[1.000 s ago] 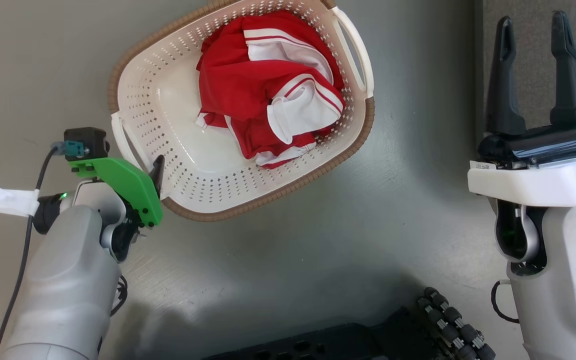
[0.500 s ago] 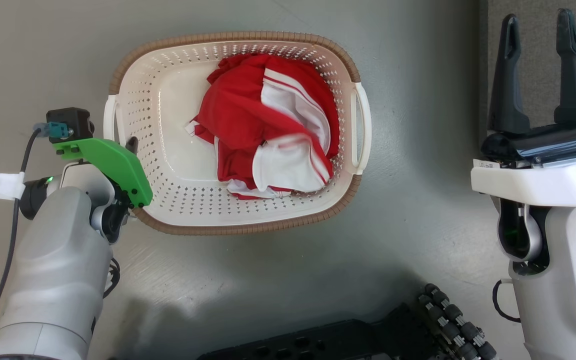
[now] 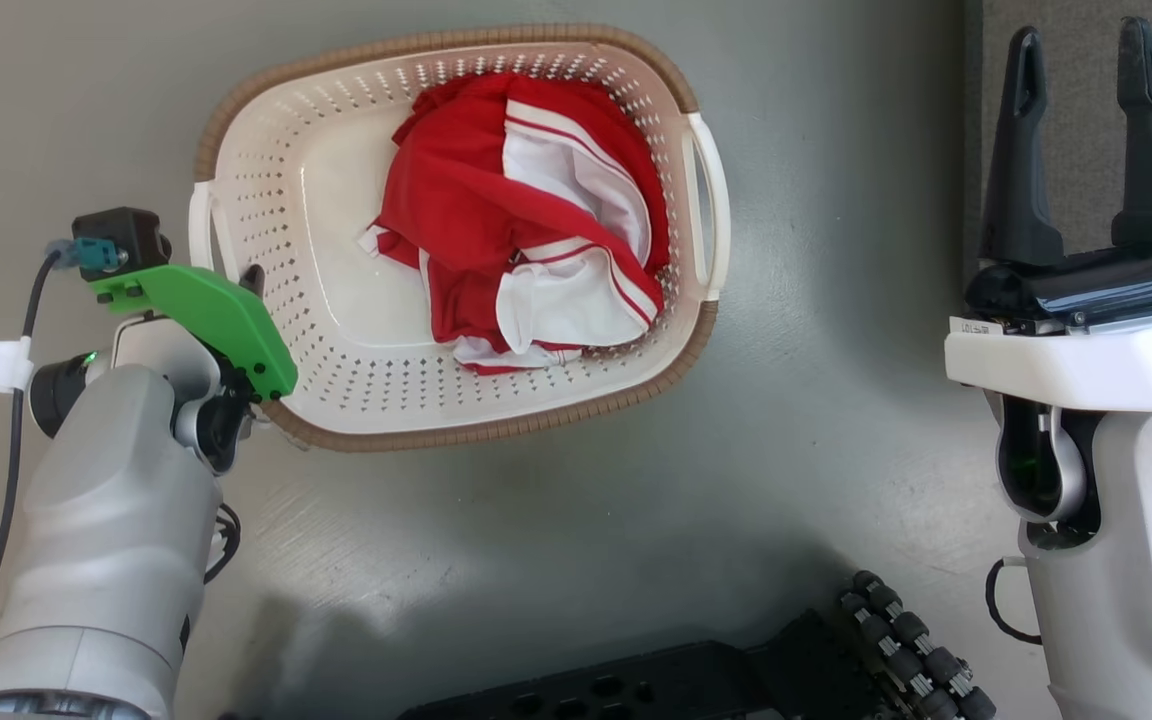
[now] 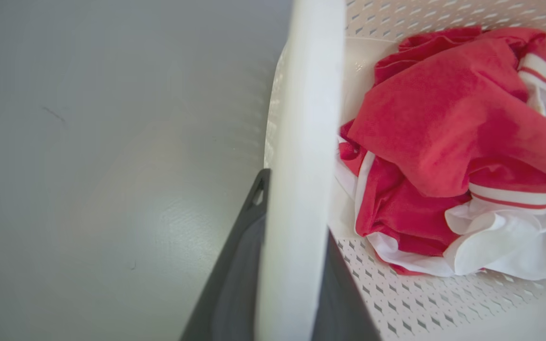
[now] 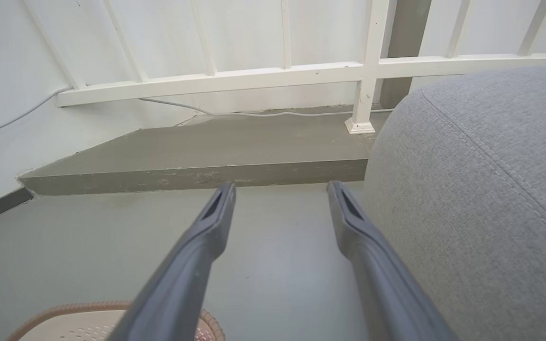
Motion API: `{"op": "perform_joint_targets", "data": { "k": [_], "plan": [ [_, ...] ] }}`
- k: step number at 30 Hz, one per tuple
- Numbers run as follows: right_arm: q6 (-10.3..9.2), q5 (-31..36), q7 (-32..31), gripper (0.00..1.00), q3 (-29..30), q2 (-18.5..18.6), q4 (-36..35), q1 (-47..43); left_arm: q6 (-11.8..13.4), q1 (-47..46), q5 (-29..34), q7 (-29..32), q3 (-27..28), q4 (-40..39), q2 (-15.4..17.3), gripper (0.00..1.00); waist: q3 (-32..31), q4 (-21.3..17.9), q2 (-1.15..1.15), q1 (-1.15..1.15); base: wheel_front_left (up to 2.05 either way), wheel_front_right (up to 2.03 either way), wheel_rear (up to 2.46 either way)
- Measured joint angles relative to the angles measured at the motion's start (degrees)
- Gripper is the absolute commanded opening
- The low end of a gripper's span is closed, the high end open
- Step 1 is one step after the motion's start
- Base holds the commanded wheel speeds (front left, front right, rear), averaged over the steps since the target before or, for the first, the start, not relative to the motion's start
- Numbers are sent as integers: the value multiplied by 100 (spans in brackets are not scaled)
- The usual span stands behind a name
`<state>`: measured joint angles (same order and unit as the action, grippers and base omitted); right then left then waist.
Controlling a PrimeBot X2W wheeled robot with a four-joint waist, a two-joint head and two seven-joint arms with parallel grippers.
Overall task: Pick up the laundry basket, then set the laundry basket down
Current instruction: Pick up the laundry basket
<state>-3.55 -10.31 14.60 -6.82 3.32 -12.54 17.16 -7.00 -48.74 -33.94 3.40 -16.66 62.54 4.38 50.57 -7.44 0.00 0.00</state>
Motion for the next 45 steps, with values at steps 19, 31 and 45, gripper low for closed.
{"op": "perform_joint_targets", "data": {
  "k": [19, 31, 45],
  "plan": [
    [10, -8, 0, 100, 32, -9, 33, 1, -5, -185, -18, -169, -54, 332, -24, 40, -58, -21, 0, 0, 0, 0, 0],
    [45, -8, 0, 100, 101, -13, 112, 1, -12, -253, -115, -243, -205, 341, -145, 100, -91, -1, 0, 0, 0, 0, 0],
    [129, 23, 1, 100, 325, -19, 677, 21, -13, -188, 253, -1463, -586, -10, -124, 100, -618, 261, 0, 0, 0, 0, 0]
  ]
}}
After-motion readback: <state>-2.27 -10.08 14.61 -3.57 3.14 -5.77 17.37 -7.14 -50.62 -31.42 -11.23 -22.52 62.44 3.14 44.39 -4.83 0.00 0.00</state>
